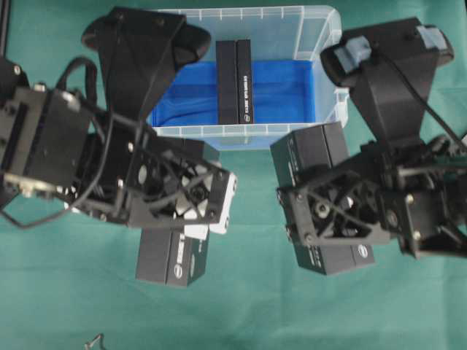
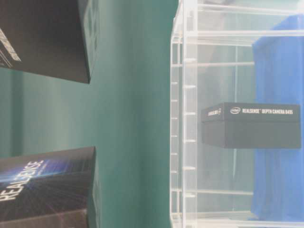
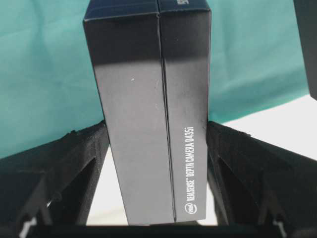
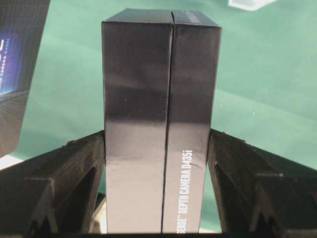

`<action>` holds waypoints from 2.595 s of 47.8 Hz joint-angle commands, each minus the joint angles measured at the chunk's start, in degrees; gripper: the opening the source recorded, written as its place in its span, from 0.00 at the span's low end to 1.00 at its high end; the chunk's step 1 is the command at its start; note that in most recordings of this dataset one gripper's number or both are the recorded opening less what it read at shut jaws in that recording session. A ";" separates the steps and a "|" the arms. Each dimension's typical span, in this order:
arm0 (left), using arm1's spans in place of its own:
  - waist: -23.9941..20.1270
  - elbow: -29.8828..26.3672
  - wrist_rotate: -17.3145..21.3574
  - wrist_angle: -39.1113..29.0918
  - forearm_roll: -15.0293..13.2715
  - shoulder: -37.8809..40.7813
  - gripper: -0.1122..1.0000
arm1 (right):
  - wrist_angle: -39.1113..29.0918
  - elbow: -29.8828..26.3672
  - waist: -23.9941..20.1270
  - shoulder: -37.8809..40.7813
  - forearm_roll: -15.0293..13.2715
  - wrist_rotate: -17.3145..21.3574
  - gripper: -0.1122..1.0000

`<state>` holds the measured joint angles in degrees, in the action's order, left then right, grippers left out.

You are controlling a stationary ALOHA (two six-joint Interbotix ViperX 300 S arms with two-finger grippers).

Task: Take the box out of the case with both arms.
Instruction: 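Carry both box pairs forward over the bin rim toward the table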

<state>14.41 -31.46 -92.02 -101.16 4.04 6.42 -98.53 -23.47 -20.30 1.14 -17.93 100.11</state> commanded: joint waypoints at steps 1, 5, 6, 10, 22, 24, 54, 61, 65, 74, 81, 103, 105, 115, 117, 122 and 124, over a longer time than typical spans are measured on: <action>0.97 -2.02 -0.26 0.18 0.26 -0.88 0.67 | -0.09 -1.58 -0.79 -1.14 -0.35 0.53 0.70; 1.23 -2.20 -0.62 0.18 0.35 -0.88 0.67 | -0.09 -1.58 -1.32 -1.14 -0.44 1.05 0.70; 1.23 -2.20 -0.62 0.18 0.26 -0.79 0.67 | -0.09 -1.58 -1.32 -1.14 -0.35 1.05 0.70; 1.14 -2.55 -0.62 0.18 0.26 -0.70 0.67 | -0.09 -1.58 -1.32 -1.05 -0.35 1.14 0.70; 0.18 -3.16 0.09 -1.49 0.26 -0.70 0.67 | -0.18 -1.76 -1.32 -1.05 -0.97 1.14 0.70; 0.00 -3.16 0.18 -1.58 0.26 -0.70 0.67 | -0.44 -1.76 -1.23 -1.05 -0.97 1.05 0.70; 0.00 -3.96 -1.58 -1.58 0.09 -0.26 0.67 | -3.52 -1.14 -0.79 -0.88 -0.97 -3.34 0.70; 0.09 -3.43 -2.11 -2.11 0.35 -0.35 0.67 | -3.43 -1.14 0.09 -0.88 -1.14 -4.48 0.70; 0.00 -2.99 -2.37 -2.11 0.35 -0.35 0.67 | -3.43 -1.14 0.09 -0.88 -0.88 -5.01 0.70; -0.62 -2.64 -2.20 -2.11 0.44 -0.62 0.67 | -3.34 -1.14 0.00 -0.88 -0.35 -4.92 0.70; -0.97 -2.55 -1.58 -2.11 0.44 -0.62 0.67 | -3.52 -1.14 0.09 -0.79 -0.44 -4.92 0.70; 0.00 5.36 -2.29 1.41 0.44 -1.85 0.67 | -3.43 1.67 0.09 2.37 -0.44 -4.66 0.70; 0.18 6.86 -2.37 2.64 0.62 -1.85 0.67 | -3.08 2.90 0.09 2.99 -0.44 -4.39 0.70; 0.97 17.67 -3.78 11.69 0.79 -2.64 0.67 | 4.66 10.20 0.09 4.83 0.26 -1.76 0.70; 1.05 20.04 -4.13 13.62 0.79 -3.08 0.67 | 6.86 11.87 0.09 5.01 0.26 -1.23 0.70; 1.23 27.07 -5.80 19.42 1.14 -4.39 0.67 | 12.66 16.61 0.09 5.10 0.26 0.79 0.70; 1.32 29.71 -6.42 21.71 1.23 -4.92 0.67 | 15.47 18.98 0.09 5.01 0.53 2.20 0.70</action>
<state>15.38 -5.01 -97.65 -83.14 4.75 4.66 -86.92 -6.68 -20.13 7.21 -17.49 101.07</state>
